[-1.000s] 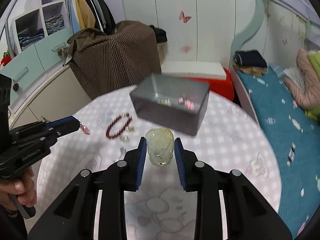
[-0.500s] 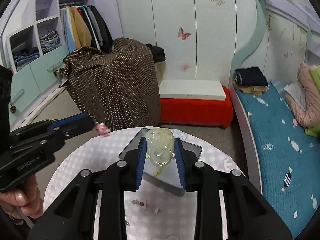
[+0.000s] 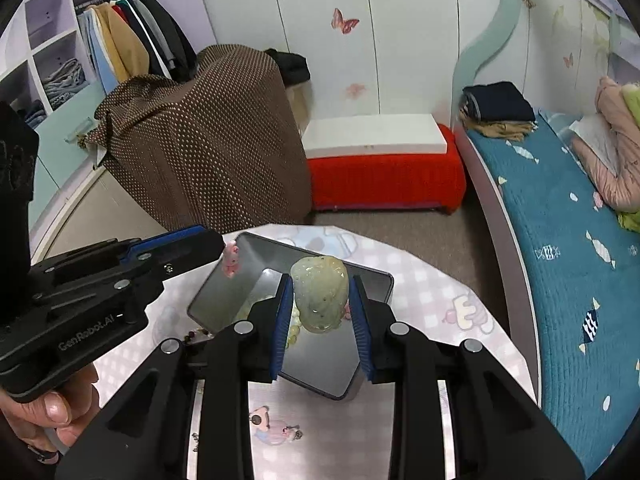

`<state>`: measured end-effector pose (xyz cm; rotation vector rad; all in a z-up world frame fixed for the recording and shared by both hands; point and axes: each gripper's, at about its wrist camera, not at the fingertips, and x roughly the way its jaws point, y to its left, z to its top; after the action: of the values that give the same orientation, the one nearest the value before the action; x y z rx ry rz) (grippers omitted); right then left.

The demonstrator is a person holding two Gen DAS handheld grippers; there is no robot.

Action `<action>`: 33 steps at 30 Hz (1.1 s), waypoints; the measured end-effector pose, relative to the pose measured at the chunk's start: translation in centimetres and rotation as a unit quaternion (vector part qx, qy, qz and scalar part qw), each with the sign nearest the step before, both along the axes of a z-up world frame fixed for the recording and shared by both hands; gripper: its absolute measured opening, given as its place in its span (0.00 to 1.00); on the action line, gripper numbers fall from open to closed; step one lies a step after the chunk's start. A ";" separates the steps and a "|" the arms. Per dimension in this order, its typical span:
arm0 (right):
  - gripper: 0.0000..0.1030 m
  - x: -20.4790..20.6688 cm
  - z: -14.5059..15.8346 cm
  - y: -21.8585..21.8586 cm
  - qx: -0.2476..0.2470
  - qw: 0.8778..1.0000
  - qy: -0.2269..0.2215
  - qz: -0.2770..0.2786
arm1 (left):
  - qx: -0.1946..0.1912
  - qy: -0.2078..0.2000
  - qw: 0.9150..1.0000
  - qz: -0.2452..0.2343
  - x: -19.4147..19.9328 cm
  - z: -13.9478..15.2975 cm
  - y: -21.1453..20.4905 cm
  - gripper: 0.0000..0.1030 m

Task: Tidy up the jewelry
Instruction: 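Carry the pendant and charm into the gray box while both tools open to release them, then withdraw both tools from the box back over the table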

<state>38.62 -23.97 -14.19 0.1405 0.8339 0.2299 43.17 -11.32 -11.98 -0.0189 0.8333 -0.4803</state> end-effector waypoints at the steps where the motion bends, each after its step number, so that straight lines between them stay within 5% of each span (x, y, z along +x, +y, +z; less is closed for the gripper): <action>1: 0.26 0.1 -0.3 0.1 -0.001 1.000 0.004 0.000 | 0.003 0.001 1.000 0.004 0.1 -0.1 0.0 0.11; 3: 0.26 0.4 -0.6 0.0 -0.001 1.000 0.009 0.000 | 0.007 0.003 1.000 0.007 0.4 -0.3 0.0 0.15; 5: 0.26 0.6 -0.9 0.1 0.000 1.000 0.015 0.000 | 0.010 0.005 1.000 0.014 0.4 -0.4 0.2 0.38; 9: 0.26 0.6 -0.9 0.0 0.002 1.000 0.012 0.000 | 0.011 0.005 0.999 0.032 0.3 -0.5 1.0 0.61; 11: 0.36 0.5 -0.8 -0.2 0.005 1.000 0.010 -0.006 | 0.010 -0.003 0.999 0.045 -0.1 -0.1 1.6 0.82; 13: 0.73 0.4 -0.6 -0.6 0.010 1.000 0.006 -0.011 | 0.012 -0.021 0.998 0.059 -0.9 0.5 2.3 0.88; 15: 0.91 -0.2 0.0 -0.9 0.016 1.000 -0.010 -0.024 | 0.021 -0.039 0.996 0.072 -2.1 1.2 2.9 0.92; 16: 0.92 -0.7 0.3 -1.0 0.018 0.999 -0.019 -0.030 | 0.027 -0.048 0.995 0.079 -2.5 1.5 3.2 0.94; 33: 0.93 -8.2 4.9 -0.3 0.019 0.994 -0.095 -0.047 | 0.032 -0.131 0.978 0.157 -12.6 4.7 8.3 0.95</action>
<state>30.40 -24.23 -9.32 0.1900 0.6320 0.1680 30.55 -3.07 -7.29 -0.0270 0.5712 -0.1524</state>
